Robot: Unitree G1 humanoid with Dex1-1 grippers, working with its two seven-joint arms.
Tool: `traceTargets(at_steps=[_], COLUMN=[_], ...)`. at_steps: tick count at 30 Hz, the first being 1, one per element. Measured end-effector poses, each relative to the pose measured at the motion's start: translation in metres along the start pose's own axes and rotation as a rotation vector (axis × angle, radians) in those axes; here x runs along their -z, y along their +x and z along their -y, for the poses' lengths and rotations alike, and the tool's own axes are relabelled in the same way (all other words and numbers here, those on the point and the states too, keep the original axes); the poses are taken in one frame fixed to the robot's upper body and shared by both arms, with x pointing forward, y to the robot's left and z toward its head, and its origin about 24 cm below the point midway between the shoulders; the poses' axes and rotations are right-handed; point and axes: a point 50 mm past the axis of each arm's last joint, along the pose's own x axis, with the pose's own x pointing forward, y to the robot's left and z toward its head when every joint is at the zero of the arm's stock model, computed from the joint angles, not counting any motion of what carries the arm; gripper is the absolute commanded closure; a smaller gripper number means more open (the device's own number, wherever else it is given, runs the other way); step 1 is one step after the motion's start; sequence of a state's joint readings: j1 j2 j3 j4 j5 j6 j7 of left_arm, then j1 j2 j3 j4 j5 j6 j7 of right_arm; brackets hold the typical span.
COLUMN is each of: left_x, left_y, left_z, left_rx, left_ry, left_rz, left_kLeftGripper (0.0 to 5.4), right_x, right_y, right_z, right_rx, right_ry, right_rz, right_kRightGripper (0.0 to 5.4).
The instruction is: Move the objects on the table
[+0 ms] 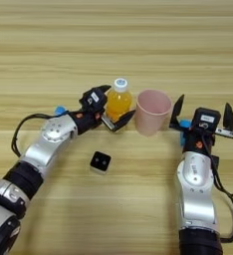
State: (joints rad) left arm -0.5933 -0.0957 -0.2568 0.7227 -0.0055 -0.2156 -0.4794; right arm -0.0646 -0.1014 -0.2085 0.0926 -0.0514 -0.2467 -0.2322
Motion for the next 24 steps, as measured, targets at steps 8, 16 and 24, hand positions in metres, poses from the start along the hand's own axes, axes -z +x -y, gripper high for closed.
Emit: traceTargets(at_steps=[8, 16, 24], left_x=[0.0034, 0.0042, 0.0043], left_y=[0.0004, 0.001, 0.0012], left_z=[-0.0025, -0.003, -0.0024], left_rx=[-0.017, -0.022, -0.014], left_ry=[-0.005, -0.013, -0.017], left_rz=[-0.005, -0.006, -0.004], left_kLeftGripper=[0.03, 0.72, 1.43], right_x=[-0.0001, -0.0004, -0.0016], right_y=[-0.0001, -0.0002, -0.0002], right_z=[-0.0001, -0.0003, 0.0], right_rx=[0.0, 0.0, 0.001], right_ry=[0.001, 0.002, 0.002], right_rz=[0.0, 0.001, 0.006], right_kRightGripper=[0.0, 0.0, 0.0])
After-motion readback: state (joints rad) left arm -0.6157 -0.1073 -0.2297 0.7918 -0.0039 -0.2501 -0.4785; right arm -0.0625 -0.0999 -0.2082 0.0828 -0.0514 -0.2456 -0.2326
